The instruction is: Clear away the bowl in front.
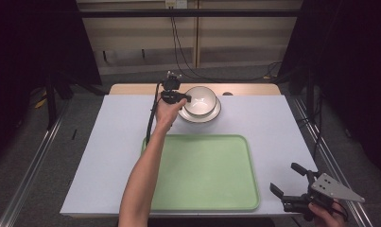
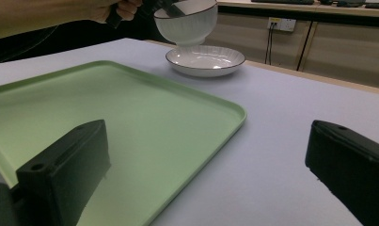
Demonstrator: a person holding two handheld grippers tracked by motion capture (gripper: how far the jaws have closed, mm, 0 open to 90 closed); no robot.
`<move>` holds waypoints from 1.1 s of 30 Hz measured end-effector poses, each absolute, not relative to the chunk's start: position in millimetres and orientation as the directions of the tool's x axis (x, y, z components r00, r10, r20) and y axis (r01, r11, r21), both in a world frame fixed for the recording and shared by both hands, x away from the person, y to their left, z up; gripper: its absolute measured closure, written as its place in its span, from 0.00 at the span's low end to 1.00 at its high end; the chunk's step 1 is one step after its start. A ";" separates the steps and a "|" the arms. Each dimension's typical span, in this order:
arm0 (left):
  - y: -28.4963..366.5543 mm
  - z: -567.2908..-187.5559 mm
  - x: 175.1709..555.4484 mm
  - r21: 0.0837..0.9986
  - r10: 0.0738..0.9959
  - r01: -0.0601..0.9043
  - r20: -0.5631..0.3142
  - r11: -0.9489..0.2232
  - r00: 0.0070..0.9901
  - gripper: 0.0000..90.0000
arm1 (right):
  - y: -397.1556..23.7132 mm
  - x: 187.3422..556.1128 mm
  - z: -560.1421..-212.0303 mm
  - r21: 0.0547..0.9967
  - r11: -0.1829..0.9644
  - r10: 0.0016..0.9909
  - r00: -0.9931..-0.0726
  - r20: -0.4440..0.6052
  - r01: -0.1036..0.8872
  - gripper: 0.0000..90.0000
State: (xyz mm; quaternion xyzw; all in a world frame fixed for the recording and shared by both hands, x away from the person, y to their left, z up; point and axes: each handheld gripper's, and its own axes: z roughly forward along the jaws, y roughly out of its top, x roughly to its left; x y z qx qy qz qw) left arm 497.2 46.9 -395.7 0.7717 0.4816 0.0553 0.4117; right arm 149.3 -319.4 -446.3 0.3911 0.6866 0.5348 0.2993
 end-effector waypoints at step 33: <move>14.0 -376.5 457.2 0.701 0.680 0.646 -0.316 -0.303 0.662 0.91 | -322.0 147.9 -444.7 0.974 0.121 0.858 -0.514 -0.005 0.194 0.00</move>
